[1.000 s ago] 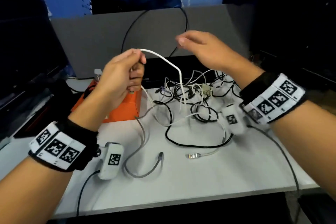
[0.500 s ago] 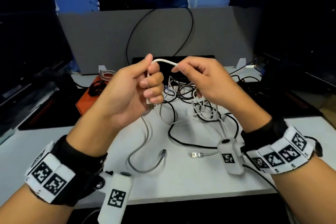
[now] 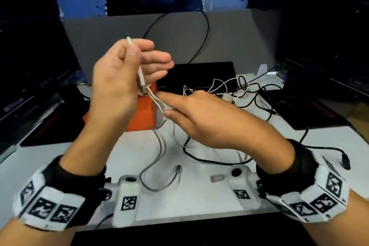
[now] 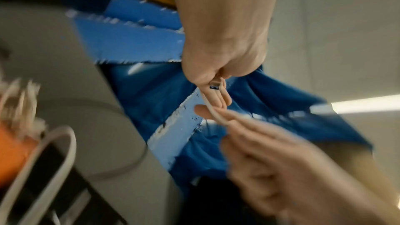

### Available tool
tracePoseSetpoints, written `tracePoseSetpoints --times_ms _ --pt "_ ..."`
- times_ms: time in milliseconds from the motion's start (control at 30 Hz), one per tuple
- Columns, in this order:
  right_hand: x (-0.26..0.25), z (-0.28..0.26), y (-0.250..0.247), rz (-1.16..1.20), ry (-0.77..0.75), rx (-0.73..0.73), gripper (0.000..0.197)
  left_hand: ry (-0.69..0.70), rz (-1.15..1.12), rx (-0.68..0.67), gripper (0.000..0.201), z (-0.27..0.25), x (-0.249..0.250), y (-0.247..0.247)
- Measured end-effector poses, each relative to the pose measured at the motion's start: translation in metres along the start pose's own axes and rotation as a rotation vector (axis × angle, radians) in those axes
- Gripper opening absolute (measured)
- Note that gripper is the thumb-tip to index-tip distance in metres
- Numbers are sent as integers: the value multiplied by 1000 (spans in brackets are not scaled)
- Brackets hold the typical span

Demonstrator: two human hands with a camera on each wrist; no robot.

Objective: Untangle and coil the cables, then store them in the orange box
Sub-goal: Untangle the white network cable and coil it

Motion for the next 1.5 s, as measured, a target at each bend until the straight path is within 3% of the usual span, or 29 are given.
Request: tracePoseSetpoints --times_ms 100,167,267,367,433,533,700,867,1000,1067,1167,1267,1400,1500 --pt "2 -5 -17 -44 -8 37 19 237 506 -164 21 -10 -3 10" --pt "14 -6 -34 -3 55 134 17 119 635 -353 28 -10 -8 13" --pt "31 -7 -43 131 114 240 21 -269 323 -542 37 -13 -16 15" --pt "33 -2 -33 244 55 301 12 -431 80 -536 33 -12 -25 12" --pt "36 2 -26 278 30 309 20 -565 -152 -511 30 -14 -31 11" --pt "44 6 -23 316 102 293 34 -648 -387 -519 28 -18 -39 13" --pt "50 6 -25 400 95 281 34 -644 -407 -584 28 -20 -40 18" --pt "52 5 -21 572 106 234 35 -704 -499 -509 29 -22 -40 25" --pt "56 4 -23 365 75 208 38 -676 -384 -409 34 -24 -42 35" --pt "57 4 -23 395 60 199 37 -653 -372 -391 32 -26 -41 36" --pt "64 7 -20 569 112 273 39 -643 -457 -326 31 -26 -39 36" --pt "76 10 -12 532 193 320 27 -590 -600 -197 35 -17 -36 33" --pt "77 12 11 356 252 93 27 -561 -809 17 44 -7 -36 21" --pt "51 9 24 220 151 -103 19 -462 -641 70 38 -7 -45 17"
Point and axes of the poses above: each hand's wrist, its own z-axis towards the middle knuckle, its own y-axis out of the palm, x = y × z, the point moved 4 cm from there along z, towards the middle knuckle, and after that the axes turned 5 degrees about x, right-handed, at the moved point
